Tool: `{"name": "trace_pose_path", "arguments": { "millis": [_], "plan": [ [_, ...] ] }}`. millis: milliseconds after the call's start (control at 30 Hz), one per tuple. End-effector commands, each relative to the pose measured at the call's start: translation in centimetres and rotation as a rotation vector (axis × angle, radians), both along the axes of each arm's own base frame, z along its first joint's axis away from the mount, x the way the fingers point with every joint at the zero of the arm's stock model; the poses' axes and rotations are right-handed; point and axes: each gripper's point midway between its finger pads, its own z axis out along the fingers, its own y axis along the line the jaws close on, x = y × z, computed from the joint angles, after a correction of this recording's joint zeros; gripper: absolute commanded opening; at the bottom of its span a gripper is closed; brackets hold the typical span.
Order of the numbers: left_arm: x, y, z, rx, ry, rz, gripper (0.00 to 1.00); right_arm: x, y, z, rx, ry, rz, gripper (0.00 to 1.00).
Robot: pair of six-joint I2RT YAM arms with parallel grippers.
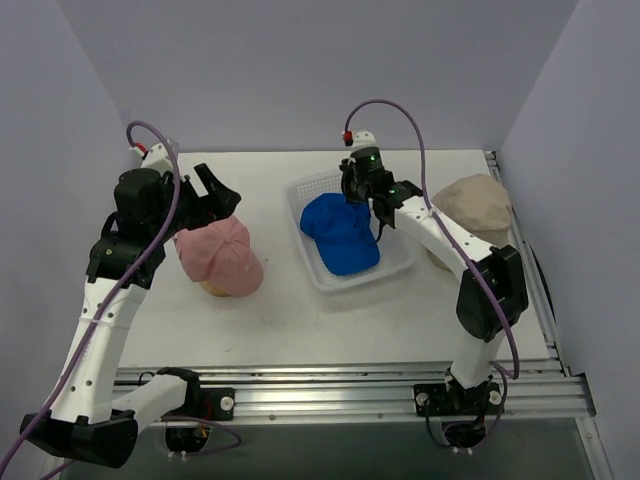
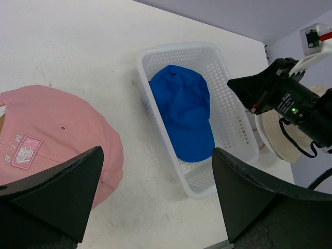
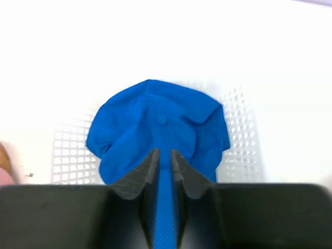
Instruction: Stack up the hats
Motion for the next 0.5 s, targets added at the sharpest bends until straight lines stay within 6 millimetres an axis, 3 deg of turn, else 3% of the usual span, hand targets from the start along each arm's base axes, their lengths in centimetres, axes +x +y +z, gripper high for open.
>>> {"name": "trace_pose_path", "arguments": {
  "millis": [0,67,467],
  "plan": [
    [0.0,-0.6,2.2,-0.034,-0.07,-0.016,0.94,-0.9,-0.7,-4.1,-0.026,0.107,-0.002,0.14],
    [0.0,-0.8,2.2,-0.034,-0.069,-0.024,0.94,-1.1,-0.7,-5.3,-0.017,0.129,-0.003,0.33],
    [0.1,-0.6,1.6,-0.017,-0.058,-0.016,0.94,-2.2,-0.5,-11.0,0.017,0.264,0.027,0.4]
  ]
}}
